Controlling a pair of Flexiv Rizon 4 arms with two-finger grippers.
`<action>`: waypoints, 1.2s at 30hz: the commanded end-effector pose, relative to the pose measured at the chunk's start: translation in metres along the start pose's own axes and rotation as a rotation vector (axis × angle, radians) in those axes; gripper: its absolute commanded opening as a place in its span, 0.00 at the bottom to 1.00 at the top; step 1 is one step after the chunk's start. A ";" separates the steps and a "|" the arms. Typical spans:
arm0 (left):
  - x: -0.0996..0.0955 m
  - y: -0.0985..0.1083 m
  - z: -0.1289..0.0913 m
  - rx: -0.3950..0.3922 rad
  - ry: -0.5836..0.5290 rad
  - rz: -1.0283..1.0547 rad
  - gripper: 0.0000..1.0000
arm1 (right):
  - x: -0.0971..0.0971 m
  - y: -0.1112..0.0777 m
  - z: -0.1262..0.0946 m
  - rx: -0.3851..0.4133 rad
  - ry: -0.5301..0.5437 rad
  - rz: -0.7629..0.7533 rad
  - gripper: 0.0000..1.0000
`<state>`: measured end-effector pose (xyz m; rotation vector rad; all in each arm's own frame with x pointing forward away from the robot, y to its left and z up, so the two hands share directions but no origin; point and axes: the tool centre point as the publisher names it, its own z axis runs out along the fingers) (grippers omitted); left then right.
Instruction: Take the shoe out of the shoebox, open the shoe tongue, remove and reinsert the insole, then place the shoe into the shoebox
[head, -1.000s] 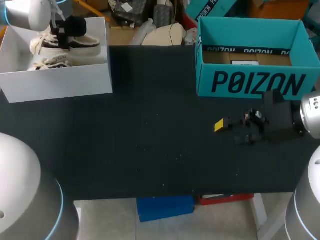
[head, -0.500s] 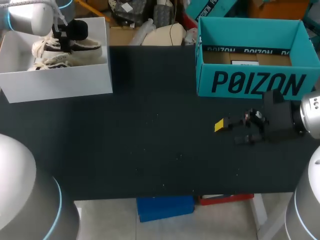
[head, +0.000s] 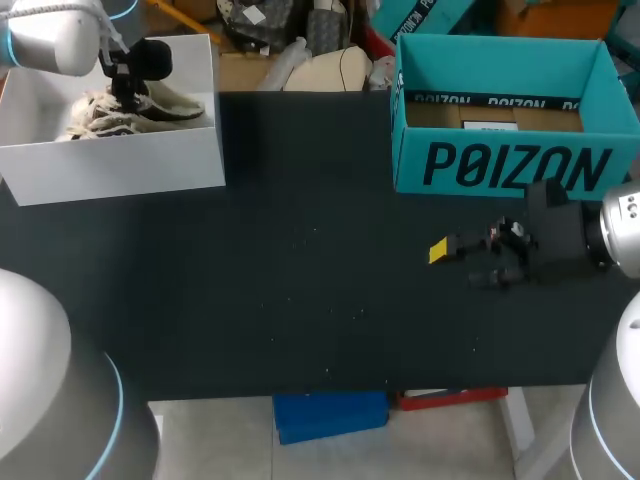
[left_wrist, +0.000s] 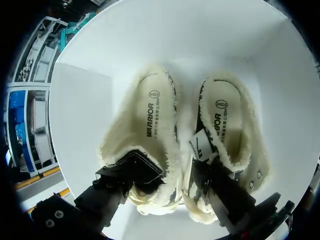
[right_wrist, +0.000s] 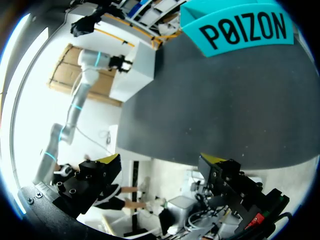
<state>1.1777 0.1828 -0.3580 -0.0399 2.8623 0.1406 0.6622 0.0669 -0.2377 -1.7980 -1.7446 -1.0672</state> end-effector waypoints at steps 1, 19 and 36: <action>0.000 0.002 -0.029 0.003 -0.001 0.005 1.00 | 0.000 0.000 -0.001 0.001 -0.001 0.000 1.00; 0.028 -0.008 -0.146 -0.070 0.171 -0.019 0.50 | 0.000 0.000 -0.001 0.001 -0.001 0.000 1.00; 0.110 -0.054 -0.189 -0.067 0.169 -0.316 0.94 | 0.000 0.000 -0.001 0.001 -0.001 0.000 1.00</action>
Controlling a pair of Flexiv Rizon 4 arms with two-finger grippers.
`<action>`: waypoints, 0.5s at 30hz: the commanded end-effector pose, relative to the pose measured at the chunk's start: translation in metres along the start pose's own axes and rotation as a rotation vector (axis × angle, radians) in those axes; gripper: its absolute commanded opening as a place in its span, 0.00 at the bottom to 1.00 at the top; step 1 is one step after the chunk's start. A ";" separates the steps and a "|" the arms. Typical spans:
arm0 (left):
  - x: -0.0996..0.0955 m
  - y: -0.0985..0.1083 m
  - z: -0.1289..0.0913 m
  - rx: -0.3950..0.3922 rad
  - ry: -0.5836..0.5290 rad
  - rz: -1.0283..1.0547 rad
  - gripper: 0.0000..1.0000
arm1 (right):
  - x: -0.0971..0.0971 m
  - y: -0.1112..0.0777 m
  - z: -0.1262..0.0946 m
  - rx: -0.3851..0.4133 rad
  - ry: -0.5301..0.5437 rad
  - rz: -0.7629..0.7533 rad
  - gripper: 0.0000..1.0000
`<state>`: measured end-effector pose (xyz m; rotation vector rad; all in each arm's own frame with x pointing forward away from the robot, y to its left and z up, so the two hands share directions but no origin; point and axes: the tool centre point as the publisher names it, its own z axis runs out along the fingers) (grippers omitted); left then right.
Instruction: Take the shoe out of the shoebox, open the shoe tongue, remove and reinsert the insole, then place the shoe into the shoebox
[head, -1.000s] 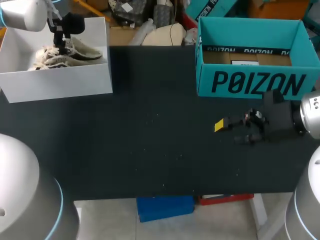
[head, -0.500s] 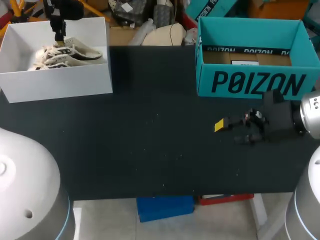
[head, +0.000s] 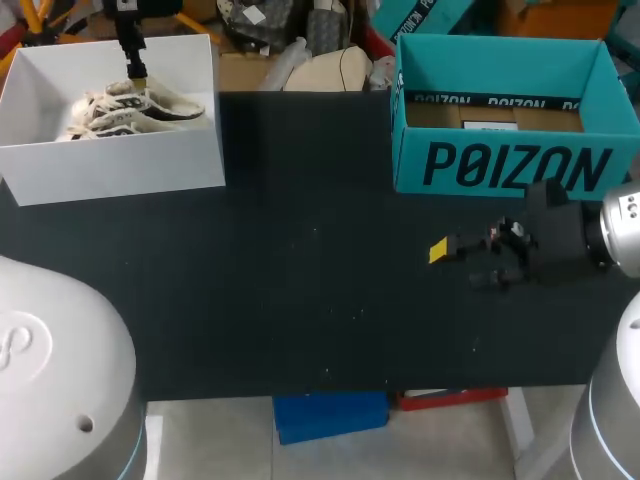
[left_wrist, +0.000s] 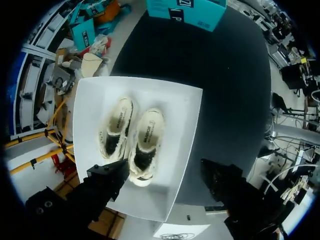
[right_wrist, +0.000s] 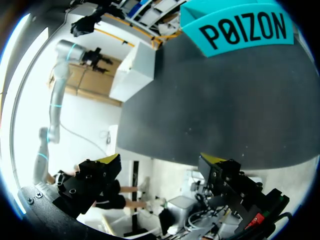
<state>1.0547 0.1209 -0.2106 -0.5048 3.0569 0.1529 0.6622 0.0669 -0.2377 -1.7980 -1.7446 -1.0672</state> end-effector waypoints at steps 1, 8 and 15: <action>0.038 -0.004 0.000 -0.006 -0.070 -0.047 0.95 | 0.000 0.000 -0.001 0.001 -0.001 0.000 1.00; 0.071 -0.017 0.011 -0.016 -0.039 -0.149 1.00 | 0.000 0.000 -0.001 0.001 -0.001 0.000 1.00; 0.096 -0.026 0.022 -0.004 0.009 -0.219 1.00 | 0.000 0.000 -0.001 0.001 -0.001 0.000 1.00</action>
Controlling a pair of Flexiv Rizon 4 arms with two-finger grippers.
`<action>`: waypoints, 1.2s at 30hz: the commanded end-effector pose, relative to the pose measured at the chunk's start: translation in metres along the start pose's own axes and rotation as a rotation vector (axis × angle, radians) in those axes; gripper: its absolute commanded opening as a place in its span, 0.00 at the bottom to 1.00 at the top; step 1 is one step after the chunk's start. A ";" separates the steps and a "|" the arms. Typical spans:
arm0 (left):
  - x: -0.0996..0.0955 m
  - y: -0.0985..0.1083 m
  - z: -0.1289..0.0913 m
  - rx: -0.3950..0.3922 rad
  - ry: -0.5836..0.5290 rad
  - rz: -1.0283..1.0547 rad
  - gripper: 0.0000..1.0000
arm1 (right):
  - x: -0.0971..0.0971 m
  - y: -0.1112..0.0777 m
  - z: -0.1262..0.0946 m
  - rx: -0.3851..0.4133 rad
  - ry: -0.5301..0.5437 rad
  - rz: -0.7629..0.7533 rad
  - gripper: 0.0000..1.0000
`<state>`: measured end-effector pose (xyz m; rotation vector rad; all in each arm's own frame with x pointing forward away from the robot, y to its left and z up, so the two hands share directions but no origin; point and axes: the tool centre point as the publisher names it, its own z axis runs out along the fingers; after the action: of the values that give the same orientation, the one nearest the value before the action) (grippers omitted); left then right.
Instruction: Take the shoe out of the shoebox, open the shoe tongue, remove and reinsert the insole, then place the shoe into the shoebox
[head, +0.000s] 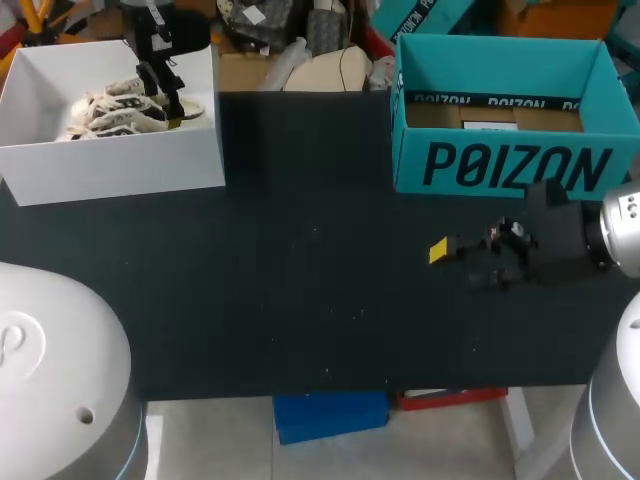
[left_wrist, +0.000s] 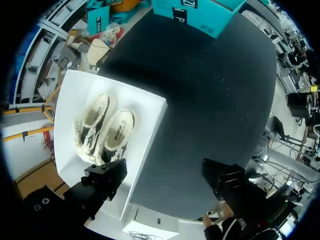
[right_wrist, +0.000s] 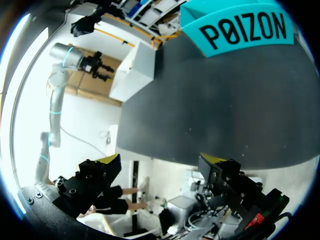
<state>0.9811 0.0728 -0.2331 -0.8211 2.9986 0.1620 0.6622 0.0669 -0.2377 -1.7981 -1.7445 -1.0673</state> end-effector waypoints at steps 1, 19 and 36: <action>0.012 -0.001 0.007 0.013 -0.009 -0.018 1.00 | 0.000 0.000 -0.001 0.001 -0.001 0.000 1.00; 0.017 -0.004 0.007 0.034 0.021 -0.007 1.00 | 0.001 0.059 0.013 0.177 -0.175 -0.116 1.00; 0.017 -0.004 0.007 0.034 0.021 -0.007 1.00 | 0.006 0.160 0.076 0.342 -0.274 -0.224 1.00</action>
<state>0.9693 0.0608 -0.2402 -0.8388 3.0098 0.1052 0.7741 0.0787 -0.2431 -1.6928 -2.1633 -0.8123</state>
